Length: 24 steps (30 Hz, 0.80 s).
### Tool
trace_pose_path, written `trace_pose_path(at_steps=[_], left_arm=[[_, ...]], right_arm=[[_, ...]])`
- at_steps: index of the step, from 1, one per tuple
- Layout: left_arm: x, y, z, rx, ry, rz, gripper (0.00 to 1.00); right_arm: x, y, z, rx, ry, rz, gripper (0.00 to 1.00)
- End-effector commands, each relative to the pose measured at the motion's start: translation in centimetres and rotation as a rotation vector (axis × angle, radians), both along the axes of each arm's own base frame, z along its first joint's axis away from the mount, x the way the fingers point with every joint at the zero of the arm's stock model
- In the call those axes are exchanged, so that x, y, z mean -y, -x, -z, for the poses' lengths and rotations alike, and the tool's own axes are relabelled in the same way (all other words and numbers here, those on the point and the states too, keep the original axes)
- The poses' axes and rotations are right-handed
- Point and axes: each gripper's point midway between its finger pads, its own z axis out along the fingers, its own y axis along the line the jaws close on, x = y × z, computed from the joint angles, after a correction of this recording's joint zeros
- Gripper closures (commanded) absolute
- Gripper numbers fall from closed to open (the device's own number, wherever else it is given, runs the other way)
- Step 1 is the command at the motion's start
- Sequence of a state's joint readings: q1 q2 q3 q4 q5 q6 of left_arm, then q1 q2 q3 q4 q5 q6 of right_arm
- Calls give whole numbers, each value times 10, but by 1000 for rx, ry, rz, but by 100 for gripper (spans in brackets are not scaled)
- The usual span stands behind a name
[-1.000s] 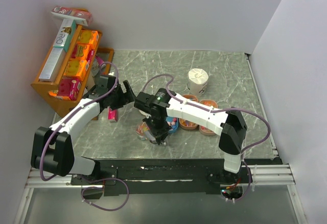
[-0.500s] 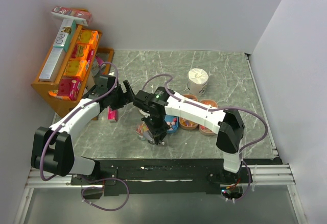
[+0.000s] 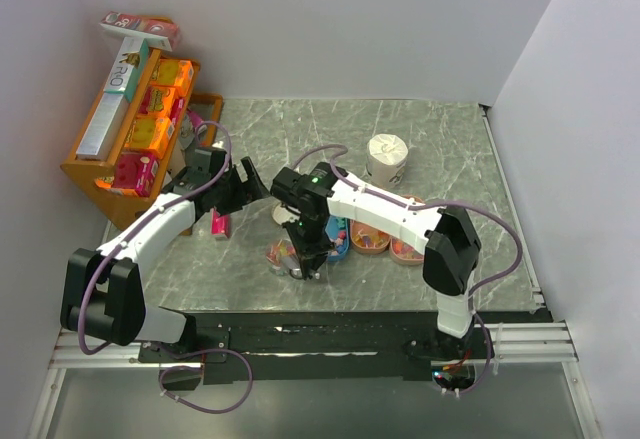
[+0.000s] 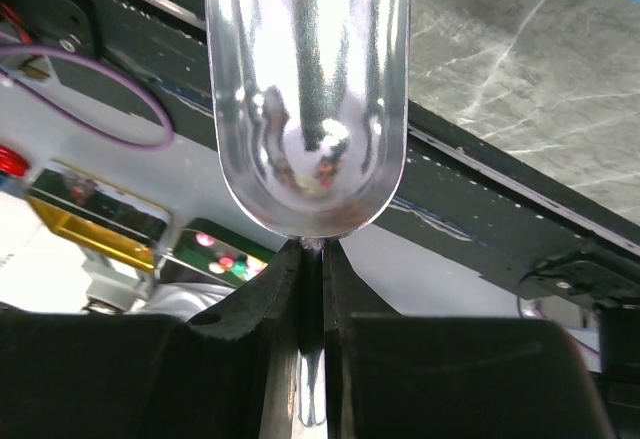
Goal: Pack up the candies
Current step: Place the fake candies in the packing bottle, then scoop the fake candies from the storage box.
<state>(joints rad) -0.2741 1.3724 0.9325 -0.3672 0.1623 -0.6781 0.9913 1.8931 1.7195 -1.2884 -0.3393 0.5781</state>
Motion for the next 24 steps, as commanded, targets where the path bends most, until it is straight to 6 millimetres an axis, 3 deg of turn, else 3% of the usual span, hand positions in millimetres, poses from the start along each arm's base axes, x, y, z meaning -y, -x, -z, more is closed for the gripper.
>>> trace_pose_path(at_steps=[1,10,13,21,24], left_arm=[[4,-2,-1,2,35,-3,4],[5,1,2,-6,42,-1,4],[6,1,0,-2,51,3,4],[8,1,-2,5,63,8,4],[8,1,-3,7,60,7,3]], right_arm=[[1,1,-28,35,-83,41,100],[41,-15,-46,138,-70,170,100],[75,-23,-50,192,-26,246,100],[181,-47,-26,288,259,436,100],[207,-51,-18,288,295,501,100]])
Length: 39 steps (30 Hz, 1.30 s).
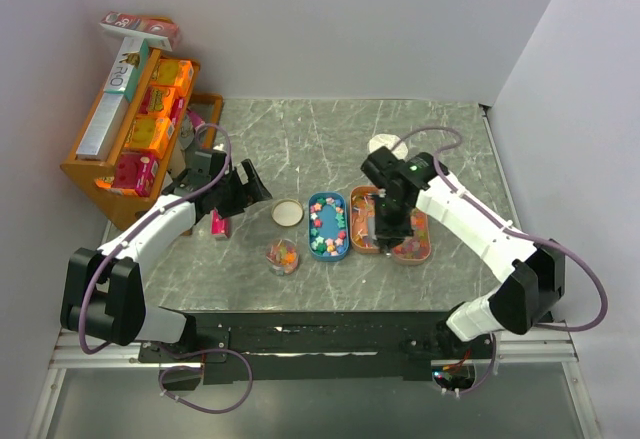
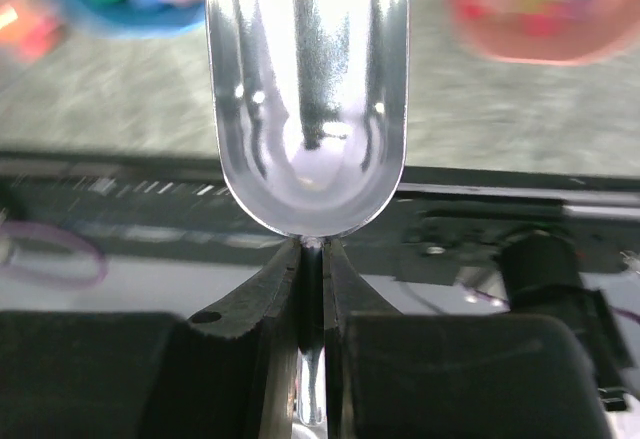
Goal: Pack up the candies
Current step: Scoop the fake candies from the storage box.
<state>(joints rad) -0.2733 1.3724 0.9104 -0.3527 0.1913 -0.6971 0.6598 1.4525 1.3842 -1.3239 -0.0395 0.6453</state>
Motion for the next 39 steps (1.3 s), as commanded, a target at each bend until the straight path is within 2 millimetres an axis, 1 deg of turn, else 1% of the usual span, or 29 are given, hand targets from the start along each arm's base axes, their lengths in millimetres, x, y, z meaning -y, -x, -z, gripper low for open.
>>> trace_pose_path(at_steps=[1,4,7,11,15,18,23,24,27,29,39], left_arm=[[3,-4,-7,25,28,-1,4],[3,-4,-7,27,26,1,4],[3,-4,-8,30,27,1,4],[2,-4,-10,34,25,0,4],[4,-4,-12,40,32,5,4],[4,-4,-10,32,32,5,4],[4,-3,-10,31,31,4,4],[4,-4,-9,31,31,4,4],[4,-4,-11,35,32,4,4],[5,-5,-10,33,35,5,4],[2,-5,-8,27,22,-1,3]], right_arm=[[56,1,5,16,136,100,100],[77,1,9,5,177,132,100],[92,3,12,-4,194,161,100],[99,12,25,-56,190,129,100],[107,16,30,-78,199,91,100],[106,13,34,-81,153,76,100],[105,10,43,-97,132,35,100],[97,10,45,-110,84,27,100],[97,8,48,-121,89,20,100],[92,9,50,-136,63,6,100],[87,-3,64,-195,58,-3,100]])
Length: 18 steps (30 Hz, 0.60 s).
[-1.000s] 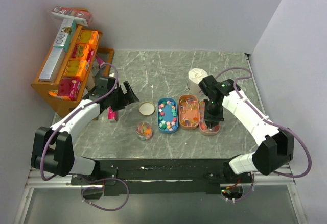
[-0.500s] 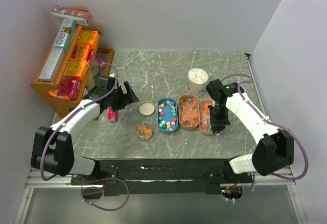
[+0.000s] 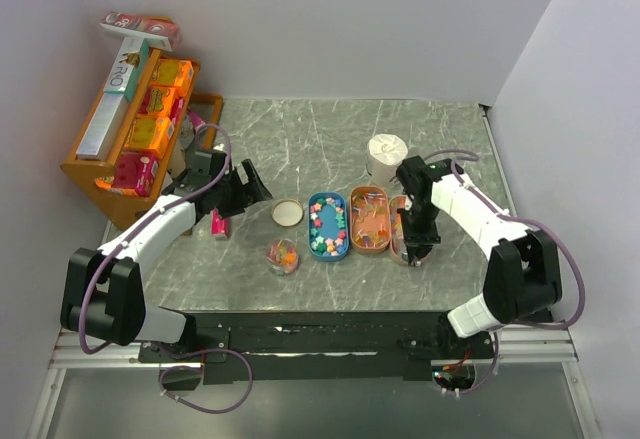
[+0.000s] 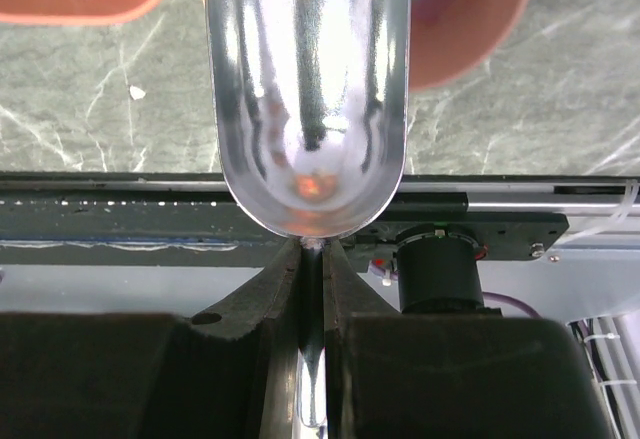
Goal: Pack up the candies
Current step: Scoop the fake candies from the storage box.
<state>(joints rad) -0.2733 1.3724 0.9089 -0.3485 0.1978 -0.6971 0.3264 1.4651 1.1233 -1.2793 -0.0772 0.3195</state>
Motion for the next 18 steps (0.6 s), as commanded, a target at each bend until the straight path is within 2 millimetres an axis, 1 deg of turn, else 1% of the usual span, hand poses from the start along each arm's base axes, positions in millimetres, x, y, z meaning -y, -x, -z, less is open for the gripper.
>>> trace_pose_path(at_steps=[1,5,12,18], left_arm=[[1,-5,-7,27,14,-9,3],[1,-6,-7,27,15,-10,3],[-1,-8,-6,22,10,-15,4],[-3,-9,-5,17,15,-19,4]], right_arm=[[-4,-10,3,4,-26,-5,100],[-2,-17,11,-10,-33,-1,100],[4,-30,25,-34,7,-8,100],[9,-46,28,3,42,13,100]])
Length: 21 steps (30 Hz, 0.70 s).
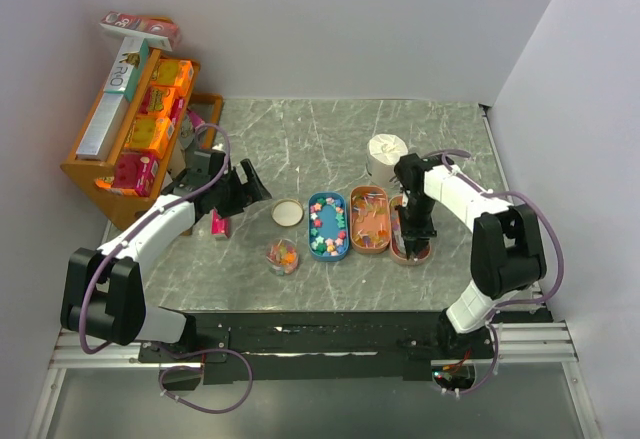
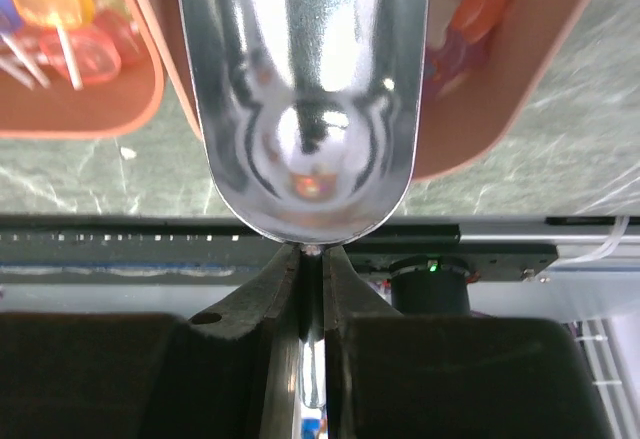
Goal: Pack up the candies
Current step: Scoop the fake candies from the storage box.
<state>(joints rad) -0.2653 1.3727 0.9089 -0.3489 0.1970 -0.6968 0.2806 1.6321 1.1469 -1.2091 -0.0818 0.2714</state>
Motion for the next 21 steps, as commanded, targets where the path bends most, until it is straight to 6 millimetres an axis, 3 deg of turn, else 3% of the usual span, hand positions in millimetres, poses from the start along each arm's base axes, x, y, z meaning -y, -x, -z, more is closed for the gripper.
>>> trace_pose_path(at_steps=[1,11,21], left_arm=[[0,-8,-4,14,15,-12,4],[-1,-8,-4,14,14,-14,3],[-2,-8,-5,17,14,-15,4]], right_arm=[[6,-28,-2,85,36,15,100],[15,-53,7,146,90,29,100],[21,-60,12,195,127,59,100]])
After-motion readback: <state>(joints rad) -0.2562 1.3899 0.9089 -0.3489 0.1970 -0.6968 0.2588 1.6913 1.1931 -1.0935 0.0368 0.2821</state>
